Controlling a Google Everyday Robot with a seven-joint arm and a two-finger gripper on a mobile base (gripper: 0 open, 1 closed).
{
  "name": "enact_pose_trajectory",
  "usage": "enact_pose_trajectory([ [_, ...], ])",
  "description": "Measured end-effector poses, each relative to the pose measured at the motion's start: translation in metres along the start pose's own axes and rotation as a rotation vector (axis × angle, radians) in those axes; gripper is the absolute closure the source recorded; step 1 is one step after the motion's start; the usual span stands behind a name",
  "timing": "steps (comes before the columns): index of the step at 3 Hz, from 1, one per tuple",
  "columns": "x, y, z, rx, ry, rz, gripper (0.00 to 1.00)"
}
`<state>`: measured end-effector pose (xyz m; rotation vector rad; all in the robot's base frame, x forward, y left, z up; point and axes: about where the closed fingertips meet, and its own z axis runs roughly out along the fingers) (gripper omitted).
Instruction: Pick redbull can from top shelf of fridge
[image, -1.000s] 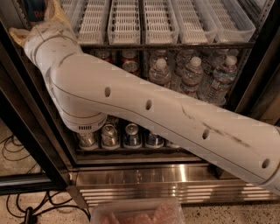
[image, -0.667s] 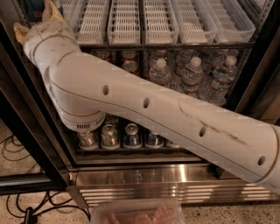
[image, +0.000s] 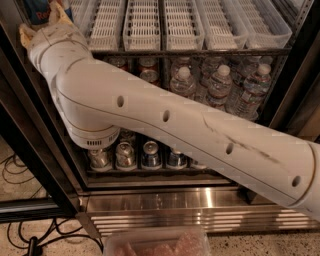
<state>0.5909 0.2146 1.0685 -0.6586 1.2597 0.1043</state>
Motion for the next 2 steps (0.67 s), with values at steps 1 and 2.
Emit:
enact_pose_trajectory([
  [1,0.0021,-0.0014,0.001,0.004,0.005,0.005,0.59],
  [2,0.005,0.0001,0.007,-0.003,0.011,0.014,0.78],
])
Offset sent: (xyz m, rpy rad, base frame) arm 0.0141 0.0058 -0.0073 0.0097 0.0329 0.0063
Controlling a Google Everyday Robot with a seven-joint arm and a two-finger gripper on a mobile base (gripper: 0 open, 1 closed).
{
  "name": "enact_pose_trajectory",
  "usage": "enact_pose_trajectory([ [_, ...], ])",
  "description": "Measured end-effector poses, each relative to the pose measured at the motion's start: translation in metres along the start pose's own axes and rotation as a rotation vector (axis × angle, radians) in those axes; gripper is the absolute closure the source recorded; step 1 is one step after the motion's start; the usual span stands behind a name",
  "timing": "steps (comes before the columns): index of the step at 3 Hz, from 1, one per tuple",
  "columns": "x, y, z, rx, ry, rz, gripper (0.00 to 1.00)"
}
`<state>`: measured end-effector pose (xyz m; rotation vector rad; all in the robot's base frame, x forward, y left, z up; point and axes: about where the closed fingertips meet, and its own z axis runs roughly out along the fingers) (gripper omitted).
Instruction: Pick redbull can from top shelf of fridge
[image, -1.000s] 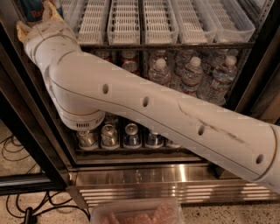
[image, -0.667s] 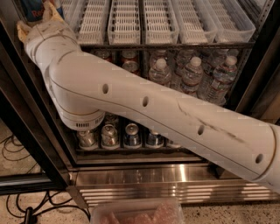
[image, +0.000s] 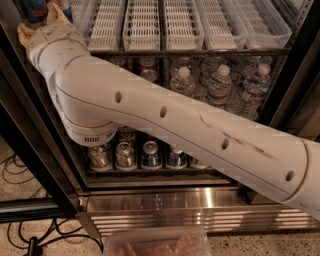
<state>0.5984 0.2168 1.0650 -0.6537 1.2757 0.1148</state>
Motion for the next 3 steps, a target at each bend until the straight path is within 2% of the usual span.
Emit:
enact_pose_trajectory([
  [1,-0.0009,0.0024,0.0018,-0.009,0.0,0.005,1.0],
  [3,-0.0019,0.002,0.0041,-0.016,0.003,0.007,1.0],
])
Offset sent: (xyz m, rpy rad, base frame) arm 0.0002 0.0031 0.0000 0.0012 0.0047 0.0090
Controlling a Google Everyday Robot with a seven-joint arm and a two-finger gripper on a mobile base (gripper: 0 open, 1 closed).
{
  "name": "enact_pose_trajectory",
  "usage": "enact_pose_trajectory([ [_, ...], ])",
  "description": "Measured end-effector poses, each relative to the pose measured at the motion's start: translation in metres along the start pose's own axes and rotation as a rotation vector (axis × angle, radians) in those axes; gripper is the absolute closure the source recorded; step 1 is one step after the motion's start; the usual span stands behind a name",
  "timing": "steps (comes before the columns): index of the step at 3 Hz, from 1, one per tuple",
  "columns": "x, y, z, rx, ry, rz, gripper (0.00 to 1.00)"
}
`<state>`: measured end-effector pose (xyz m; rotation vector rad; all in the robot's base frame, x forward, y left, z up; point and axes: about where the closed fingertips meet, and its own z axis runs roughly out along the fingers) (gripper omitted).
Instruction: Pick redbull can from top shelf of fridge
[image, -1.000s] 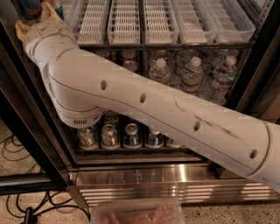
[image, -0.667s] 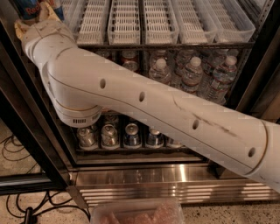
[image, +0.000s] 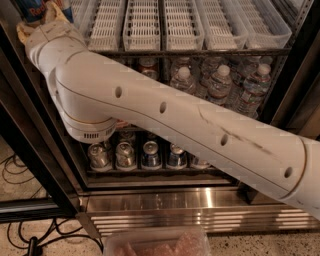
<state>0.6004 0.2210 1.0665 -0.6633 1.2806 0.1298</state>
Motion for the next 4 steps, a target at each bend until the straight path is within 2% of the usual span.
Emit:
enact_pose_trajectory([
  [1,-0.016,-0.014,0.002,-0.016,-0.028,0.004,1.0],
  [3,-0.052,-0.053,-0.011,0.0,-0.09,-0.004,1.0],
  [4,-0.057,-0.06,-0.025,-0.01,-0.094,0.004,1.0],
])
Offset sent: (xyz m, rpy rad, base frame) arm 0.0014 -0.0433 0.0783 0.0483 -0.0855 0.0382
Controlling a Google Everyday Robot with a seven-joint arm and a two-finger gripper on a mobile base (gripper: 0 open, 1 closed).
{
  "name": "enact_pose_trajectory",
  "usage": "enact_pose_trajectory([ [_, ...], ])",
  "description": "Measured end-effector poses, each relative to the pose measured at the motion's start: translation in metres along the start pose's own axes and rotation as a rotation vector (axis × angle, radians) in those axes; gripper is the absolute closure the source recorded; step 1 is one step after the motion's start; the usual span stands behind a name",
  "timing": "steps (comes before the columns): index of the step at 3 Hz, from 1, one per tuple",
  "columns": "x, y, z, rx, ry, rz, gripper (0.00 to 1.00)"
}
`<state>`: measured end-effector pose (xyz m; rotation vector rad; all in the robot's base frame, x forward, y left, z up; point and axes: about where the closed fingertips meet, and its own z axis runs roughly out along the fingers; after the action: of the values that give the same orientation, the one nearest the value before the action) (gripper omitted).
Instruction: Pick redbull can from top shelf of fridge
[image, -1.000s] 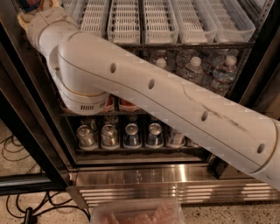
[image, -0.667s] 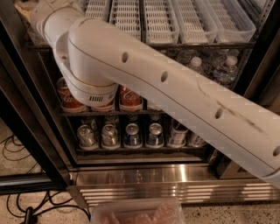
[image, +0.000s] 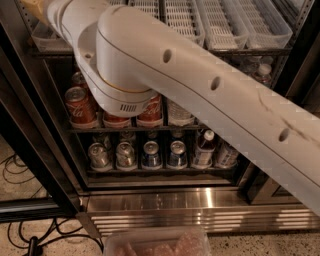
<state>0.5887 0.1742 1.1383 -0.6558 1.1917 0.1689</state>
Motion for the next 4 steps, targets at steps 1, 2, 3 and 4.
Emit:
enact_pose_trajectory([
  [1,0.006,-0.013,-0.028,-0.024,0.042,-0.101,1.0],
  [2,0.011,-0.031,-0.064,-0.074,0.11,-0.183,1.0],
  [3,0.011,-0.031,-0.064,-0.074,0.11,-0.184,1.0],
  [4,0.029,-0.022,-0.092,-0.081,0.165,-0.162,1.0],
])
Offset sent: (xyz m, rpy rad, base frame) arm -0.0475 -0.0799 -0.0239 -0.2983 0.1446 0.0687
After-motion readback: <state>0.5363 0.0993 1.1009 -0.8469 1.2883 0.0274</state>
